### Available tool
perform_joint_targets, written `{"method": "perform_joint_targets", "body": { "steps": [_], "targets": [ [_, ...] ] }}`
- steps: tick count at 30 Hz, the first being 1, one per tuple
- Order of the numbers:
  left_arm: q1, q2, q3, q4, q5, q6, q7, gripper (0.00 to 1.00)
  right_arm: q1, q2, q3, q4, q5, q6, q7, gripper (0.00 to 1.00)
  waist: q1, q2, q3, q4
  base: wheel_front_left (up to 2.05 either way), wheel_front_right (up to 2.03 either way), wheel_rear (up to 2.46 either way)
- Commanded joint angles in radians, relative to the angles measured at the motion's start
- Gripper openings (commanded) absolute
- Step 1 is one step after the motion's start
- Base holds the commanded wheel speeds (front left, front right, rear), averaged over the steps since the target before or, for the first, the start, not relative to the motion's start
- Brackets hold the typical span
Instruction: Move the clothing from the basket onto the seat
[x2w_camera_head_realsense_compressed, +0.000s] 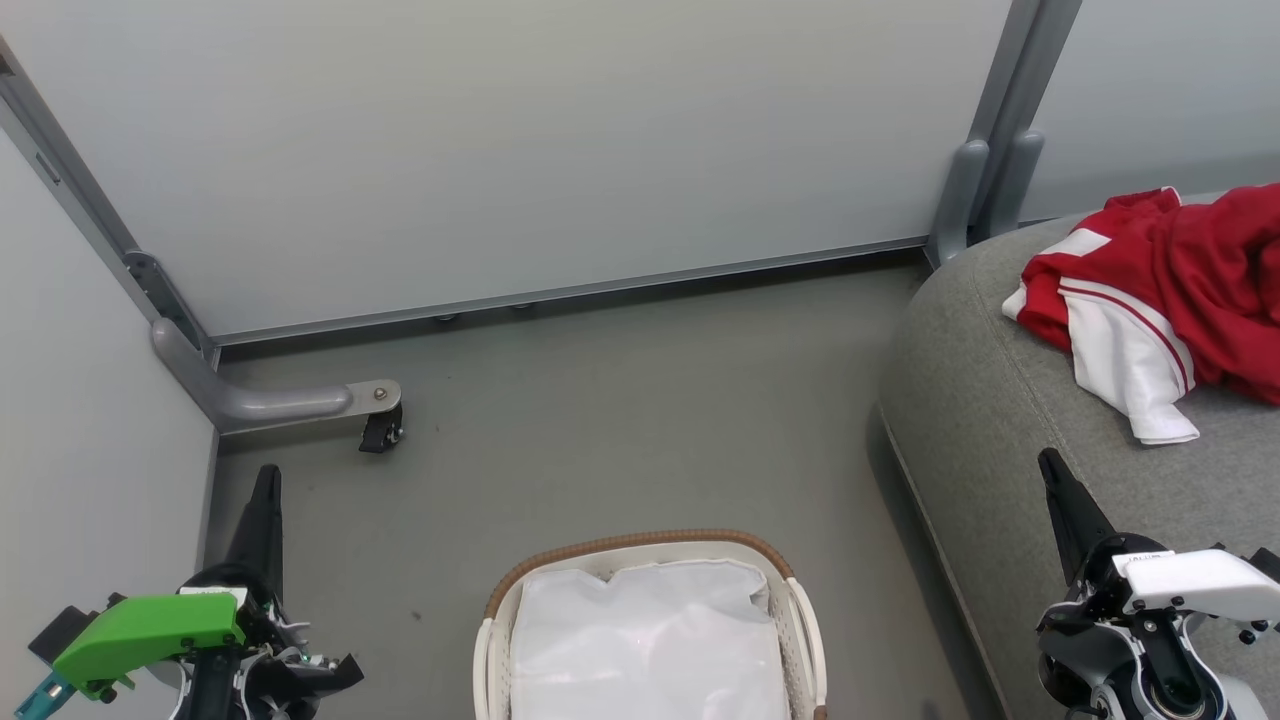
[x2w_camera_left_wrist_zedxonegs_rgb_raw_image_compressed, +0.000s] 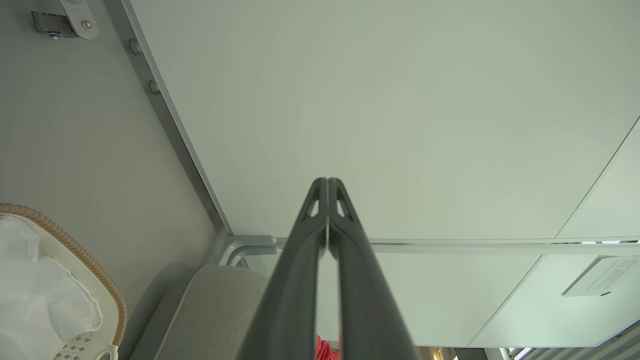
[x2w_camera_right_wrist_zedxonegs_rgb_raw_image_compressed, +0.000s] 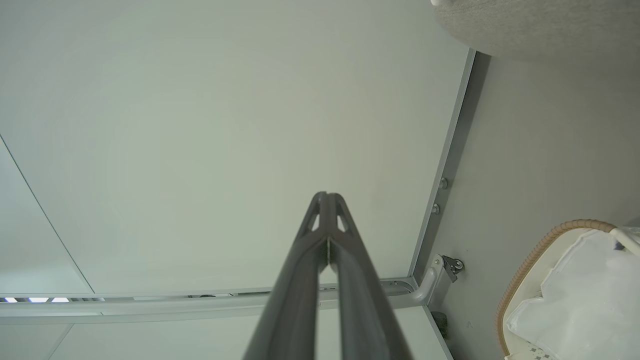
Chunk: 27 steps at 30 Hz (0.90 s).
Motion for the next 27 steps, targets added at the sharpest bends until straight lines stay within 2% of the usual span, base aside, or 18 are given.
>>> {"method": "perform_joint_targets", "body": {
  "steps": [1, 27],
  "targets": [
    [-0.010, 0.001, 0.004, -0.001, 0.004, -0.004, 0.000, 0.00, -0.008, -0.006, -0.002, -0.004, 0.003, 0.000, 0.003, 0.00, 0.0000, 0.0000, 0.000, 0.000, 0.00, 0.00, 0.00],
    [-0.011, 0.000, 0.006, -0.001, 0.006, -0.004, 0.002, 0.00, -0.008, -0.006, -0.002, -0.004, 0.003, 0.000, 0.003, 0.00, 0.0000, 0.0000, 0.000, 0.000, 0.00, 0.00, 0.00]
  ]
}}
